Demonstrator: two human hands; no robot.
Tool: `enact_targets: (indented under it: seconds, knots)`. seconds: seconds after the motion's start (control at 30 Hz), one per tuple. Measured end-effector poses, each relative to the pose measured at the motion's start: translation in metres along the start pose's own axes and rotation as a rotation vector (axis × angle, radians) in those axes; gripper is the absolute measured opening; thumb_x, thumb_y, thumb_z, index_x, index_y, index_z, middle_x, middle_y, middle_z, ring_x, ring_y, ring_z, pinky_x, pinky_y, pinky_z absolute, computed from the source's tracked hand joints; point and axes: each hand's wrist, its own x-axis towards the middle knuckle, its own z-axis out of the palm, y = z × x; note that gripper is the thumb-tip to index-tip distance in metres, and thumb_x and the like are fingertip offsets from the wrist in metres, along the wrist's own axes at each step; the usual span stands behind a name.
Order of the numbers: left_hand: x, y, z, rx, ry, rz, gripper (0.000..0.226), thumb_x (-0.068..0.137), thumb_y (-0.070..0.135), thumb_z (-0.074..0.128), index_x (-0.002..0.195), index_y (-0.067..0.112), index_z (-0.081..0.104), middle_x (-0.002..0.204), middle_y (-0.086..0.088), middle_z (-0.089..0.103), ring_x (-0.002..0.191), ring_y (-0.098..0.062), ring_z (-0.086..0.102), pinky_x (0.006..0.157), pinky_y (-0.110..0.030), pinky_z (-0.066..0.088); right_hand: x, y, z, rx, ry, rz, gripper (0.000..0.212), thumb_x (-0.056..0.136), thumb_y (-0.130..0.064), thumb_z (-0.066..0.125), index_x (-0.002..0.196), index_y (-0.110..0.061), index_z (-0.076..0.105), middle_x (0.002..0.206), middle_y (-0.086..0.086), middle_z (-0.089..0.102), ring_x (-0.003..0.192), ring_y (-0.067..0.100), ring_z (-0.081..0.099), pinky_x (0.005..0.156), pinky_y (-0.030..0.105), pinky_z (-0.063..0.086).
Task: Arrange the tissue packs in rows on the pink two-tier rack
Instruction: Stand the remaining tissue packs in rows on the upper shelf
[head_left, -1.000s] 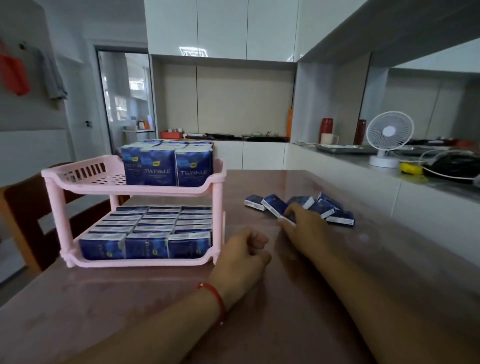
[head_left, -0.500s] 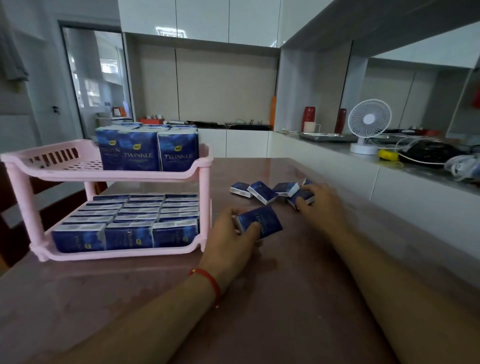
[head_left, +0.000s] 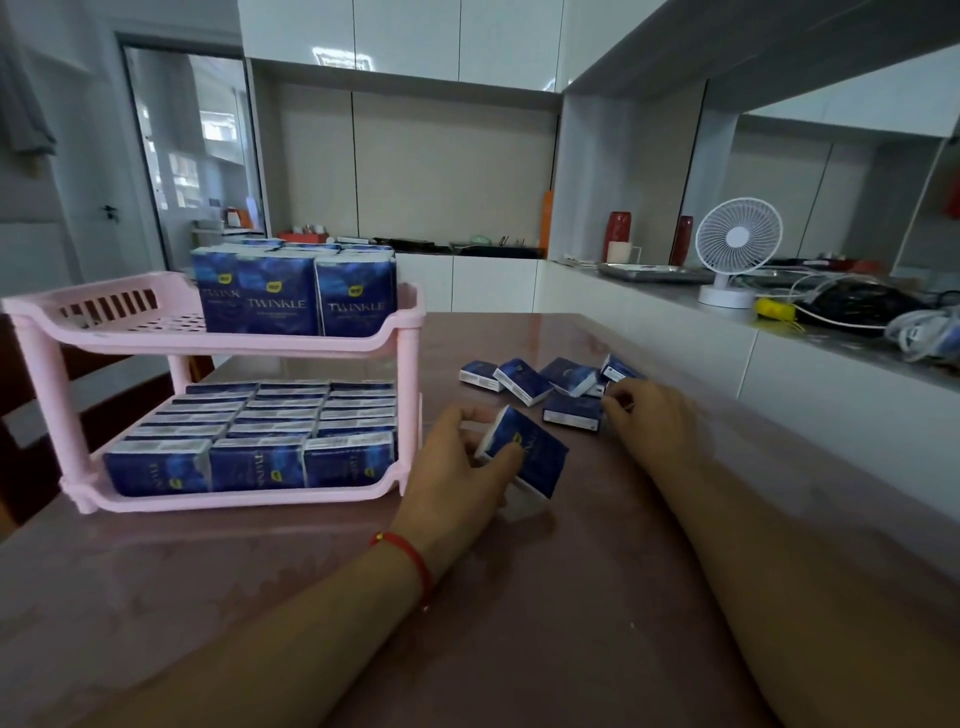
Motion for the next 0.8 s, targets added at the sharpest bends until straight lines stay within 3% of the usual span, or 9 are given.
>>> enact_targets:
  seconds: [0.1,0.2,0.27,0.33,0.4,0.47,0.57,0.7,0.8]
  knots:
    - [-0.005,0.003,-0.001,0.010,0.012,0.024,0.017,0.094,0.020,0.065,0.105,0.027,0.054,0.100,-0.005,0.066,0.079,-0.015,0.068,0.051,-0.018,0.051,-0.002,-0.001,-0.001,0.175,-0.056,-0.039,0.025,0.094,-0.035,0.053,0.108,-0.025,0.071,0.112,0.006,0.071,0.104,0.030,0.062,0.085,0.040,0.046]
    - [-0.006,0.003,-0.001,0.017,0.026,0.069,0.012,0.096,0.022,0.062,0.103,0.030,0.057,0.097,0.003,0.068,0.085,-0.013,0.068,0.055,-0.018,0.050,-0.003,-0.004,0.005,-0.036,-0.309,-0.090,0.048,0.091,-0.067,0.032,0.126,-0.043,0.056,0.135,0.002,0.061,0.125,0.032,0.051,0.099,0.054,0.040]
    - [-0.006,0.003,-0.001,0.043,0.040,0.106,0.009,0.097,0.026,0.061,0.102,0.033,0.058,0.095,0.007,0.069,0.082,-0.007,0.068,0.058,-0.021,0.052,-0.001,-0.004,0.006,-0.058,-0.381,-0.089,0.057,0.088,-0.072,0.043,0.136,-0.043,0.050,0.142,0.000,0.056,0.132,0.028,0.047,0.105,0.056,0.037]
    - [-0.007,0.002,-0.002,0.063,0.049,0.134,0.008,0.098,0.029,0.059,0.105,0.033,0.059,0.096,0.008,0.069,0.082,-0.004,0.069,0.063,-0.029,0.059,-0.003,-0.007,-0.005,0.143,-0.386,-0.073,0.056,0.084,-0.062,0.063,0.134,-0.037,0.055,0.137,-0.001,0.058,0.120,0.021,0.055,0.100,0.045,0.045]
    - [-0.010,0.003,-0.005,0.061,0.038,0.149,0.010,0.098,0.030,0.058,0.108,0.034,0.060,0.097,0.009,0.068,0.086,-0.007,0.071,0.067,-0.035,0.062,-0.005,-0.009,-0.023,0.428,-0.410,-0.033,0.049,0.083,-0.043,0.076,0.128,-0.031,0.062,0.127,0.001,0.062,0.100,0.016,0.061,0.083,0.029,0.051]
    - [-0.013,0.004,-0.007,0.027,0.010,0.130,0.011,0.098,0.031,0.059,0.108,0.036,0.060,0.096,0.012,0.066,0.088,-0.016,0.073,0.063,-0.044,0.062,-0.008,-0.007,-0.045,0.747,-0.511,0.025,0.043,0.084,-0.024,0.078,0.125,-0.028,0.065,0.122,0.007,0.065,0.086,0.020,0.065,0.070,0.028,0.052]
    - [-0.015,0.008,-0.010,-0.038,-0.005,0.066,0.013,0.098,0.026,0.060,0.109,0.031,0.064,0.094,0.008,0.067,0.075,-0.021,0.075,0.052,-0.047,0.061,-0.012,-0.003,-0.072,1.182,-0.757,0.034,0.049,0.086,-0.003,0.071,0.128,-0.027,0.063,0.114,0.011,0.064,0.075,0.019,0.056,0.066,0.033,0.042]
    - [-0.012,0.008,-0.013,-0.047,-0.002,0.014,0.016,0.097,0.027,0.061,0.110,0.034,0.068,0.106,-0.014,0.064,0.068,-0.028,0.074,0.047,-0.042,0.059,-0.016,-0.019,-0.097,1.228,-1.016,-0.129,0.055,0.085,0.004,0.063,0.132,-0.025,0.057,0.115,0.020,0.057,0.076,0.021,0.052,0.064,0.033,0.041]
    - [-0.009,0.008,-0.013,0.008,0.019,0.069,0.020,0.100,0.028,0.057,0.106,0.041,0.071,0.098,-0.004,0.069,0.081,-0.028,0.074,0.062,-0.054,0.060,-0.023,-0.041,-0.105,1.095,-1.084,-0.219,0.040,0.087,-0.004,0.057,0.123,-0.022,0.062,0.119,0.008,0.062,0.081,0.017,0.056,0.066,0.030,0.043]
